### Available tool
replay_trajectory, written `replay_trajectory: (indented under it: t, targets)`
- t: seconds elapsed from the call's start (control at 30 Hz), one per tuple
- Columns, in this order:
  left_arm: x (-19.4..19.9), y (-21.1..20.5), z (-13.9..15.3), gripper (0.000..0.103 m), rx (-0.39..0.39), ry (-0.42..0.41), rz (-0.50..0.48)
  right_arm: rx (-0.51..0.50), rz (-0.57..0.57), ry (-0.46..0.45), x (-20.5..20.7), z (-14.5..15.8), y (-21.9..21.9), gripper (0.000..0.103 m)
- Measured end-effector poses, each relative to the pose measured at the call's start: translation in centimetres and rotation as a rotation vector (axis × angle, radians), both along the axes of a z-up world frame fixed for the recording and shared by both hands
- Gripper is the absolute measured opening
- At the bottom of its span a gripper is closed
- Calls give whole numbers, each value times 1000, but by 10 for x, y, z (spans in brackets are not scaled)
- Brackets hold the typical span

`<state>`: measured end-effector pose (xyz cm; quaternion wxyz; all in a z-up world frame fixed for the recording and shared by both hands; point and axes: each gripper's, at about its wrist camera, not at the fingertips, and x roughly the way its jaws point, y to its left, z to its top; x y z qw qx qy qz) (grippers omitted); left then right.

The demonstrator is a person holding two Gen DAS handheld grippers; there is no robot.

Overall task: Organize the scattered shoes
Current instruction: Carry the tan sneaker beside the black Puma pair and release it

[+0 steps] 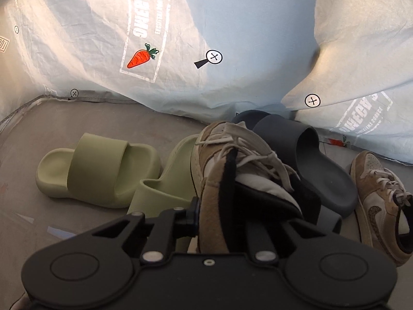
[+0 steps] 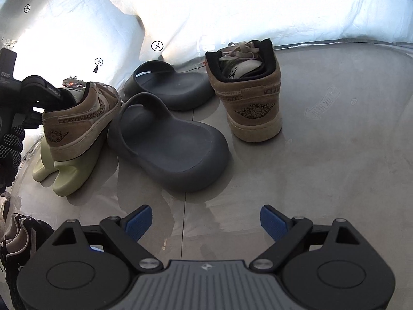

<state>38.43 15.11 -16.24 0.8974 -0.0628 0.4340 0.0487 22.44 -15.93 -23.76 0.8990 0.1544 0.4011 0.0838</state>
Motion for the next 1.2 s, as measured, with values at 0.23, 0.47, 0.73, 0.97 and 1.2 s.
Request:
replay_trajectory:
  t: [0.23, 0.47, 0.73, 0.97, 1.2]
  targets:
    - [-85, -6, 13, 14, -22, -7, -8, 11, -18, -54, -20, 12, -7, 91]
    - [-180, -2, 8, 14, -111, 74, -33, 19, -31, -87, -52, 16, -16, 91]
    - [-243, -10, -27, 14, -147, 223, -167, 17, -17, -84, -84, 15, -19, 91]
    - [-252, -2, -63, 15, -185, 331, -144, -13, 13, -77, -108, 14, -13, 91]
    - [-263, 2, -84, 21, -153, 282, -164, -23, 37, -36, -127, 8, -2, 91]
